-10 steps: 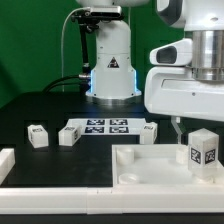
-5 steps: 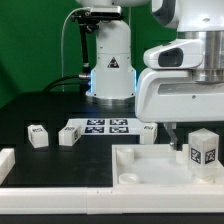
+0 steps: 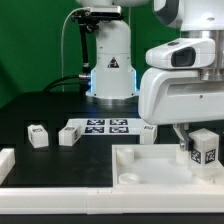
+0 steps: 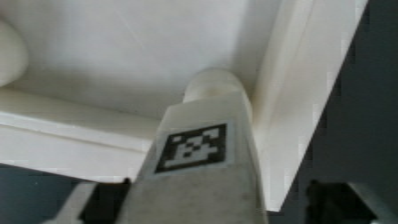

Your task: Assemble one leg

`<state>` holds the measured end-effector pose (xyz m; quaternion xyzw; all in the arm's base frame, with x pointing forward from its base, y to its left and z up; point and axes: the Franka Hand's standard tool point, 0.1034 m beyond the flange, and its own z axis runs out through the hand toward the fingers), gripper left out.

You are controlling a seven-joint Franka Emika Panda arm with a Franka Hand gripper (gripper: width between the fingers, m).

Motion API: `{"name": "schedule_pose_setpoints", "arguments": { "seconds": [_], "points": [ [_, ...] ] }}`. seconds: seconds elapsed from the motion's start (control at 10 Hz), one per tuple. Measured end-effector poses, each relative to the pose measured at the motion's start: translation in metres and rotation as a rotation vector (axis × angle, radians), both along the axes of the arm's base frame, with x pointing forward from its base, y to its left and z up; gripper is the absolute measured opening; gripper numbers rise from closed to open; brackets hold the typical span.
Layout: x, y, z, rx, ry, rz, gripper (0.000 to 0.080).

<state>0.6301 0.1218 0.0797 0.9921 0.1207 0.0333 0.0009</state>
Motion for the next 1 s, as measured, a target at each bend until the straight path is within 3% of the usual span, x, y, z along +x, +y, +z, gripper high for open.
{"name": "schedule_pose_setpoints", "arguments": {
  "seconds": [0.1, 0.2, 0.5, 1.0],
  "points": [
    [0.0001, 0.0000, 0.0000, 0.000, 0.000, 0.000, 0.0391],
    [0.0001, 0.0000, 0.0000, 0.000, 0.000, 0.000, 0.0291],
    [0.0001, -0.0001, -0.0001, 0.003, 0.000, -0.042, 0.0291],
    [-0.0028, 0.0016, -0.0009, 0.027, -0.036, -0.800, 0.0292]
  ]
}}
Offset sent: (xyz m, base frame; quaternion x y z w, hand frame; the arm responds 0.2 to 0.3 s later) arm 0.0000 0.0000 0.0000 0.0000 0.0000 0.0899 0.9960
